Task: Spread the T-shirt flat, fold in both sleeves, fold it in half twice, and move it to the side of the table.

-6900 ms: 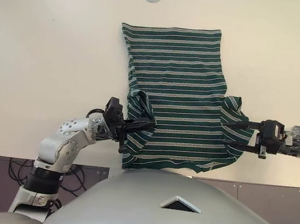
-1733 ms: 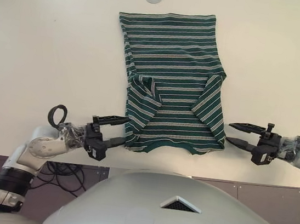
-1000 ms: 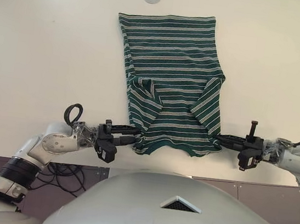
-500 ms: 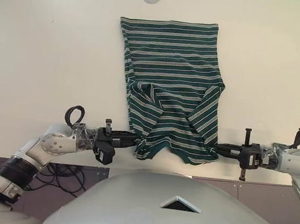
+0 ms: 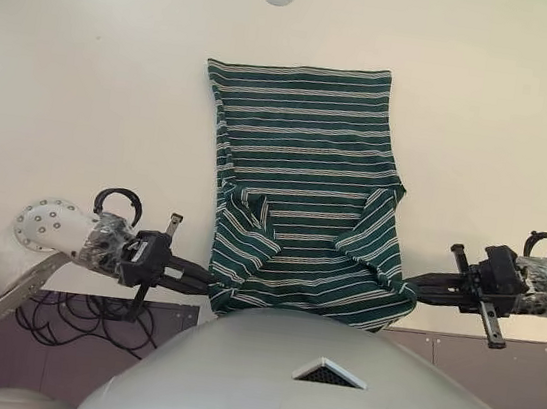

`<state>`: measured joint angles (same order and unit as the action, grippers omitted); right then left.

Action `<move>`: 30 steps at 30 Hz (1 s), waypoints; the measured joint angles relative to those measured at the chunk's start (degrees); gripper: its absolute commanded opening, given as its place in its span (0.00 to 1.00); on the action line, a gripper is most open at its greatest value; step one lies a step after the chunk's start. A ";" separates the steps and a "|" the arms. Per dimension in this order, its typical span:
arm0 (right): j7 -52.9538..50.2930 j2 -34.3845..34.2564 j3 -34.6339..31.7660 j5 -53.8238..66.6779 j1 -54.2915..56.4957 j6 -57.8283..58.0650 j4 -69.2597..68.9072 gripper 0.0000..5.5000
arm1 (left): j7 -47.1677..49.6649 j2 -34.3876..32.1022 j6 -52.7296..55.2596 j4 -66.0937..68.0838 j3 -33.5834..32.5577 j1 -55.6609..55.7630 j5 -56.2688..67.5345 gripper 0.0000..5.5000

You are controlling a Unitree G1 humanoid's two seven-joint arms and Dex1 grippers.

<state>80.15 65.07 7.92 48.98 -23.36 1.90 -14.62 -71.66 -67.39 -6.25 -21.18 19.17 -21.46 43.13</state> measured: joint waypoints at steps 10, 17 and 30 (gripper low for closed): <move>-12.82 -17.93 -1.98 -4.34 14.36 9.46 8.47 0.00 | 7.28 20.28 4.97 18.60 -9.31 9.50 -1.15 0.00; -25.01 -29.37 -3.00 -11.38 29.77 14.88 21.57 0.00 | 10.84 30.28 8.10 31.78 -14.32 20.95 -4.17 0.00; -37.44 -40.43 -4.61 -25.17 48.18 15.33 43.68 0.00 | 24.22 40.10 13.23 51.59 -18.91 40.99 -16.43 0.00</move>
<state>42.70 24.64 3.31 23.80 24.81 17.23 29.07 -47.44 -27.29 6.98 30.41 0.26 19.53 26.70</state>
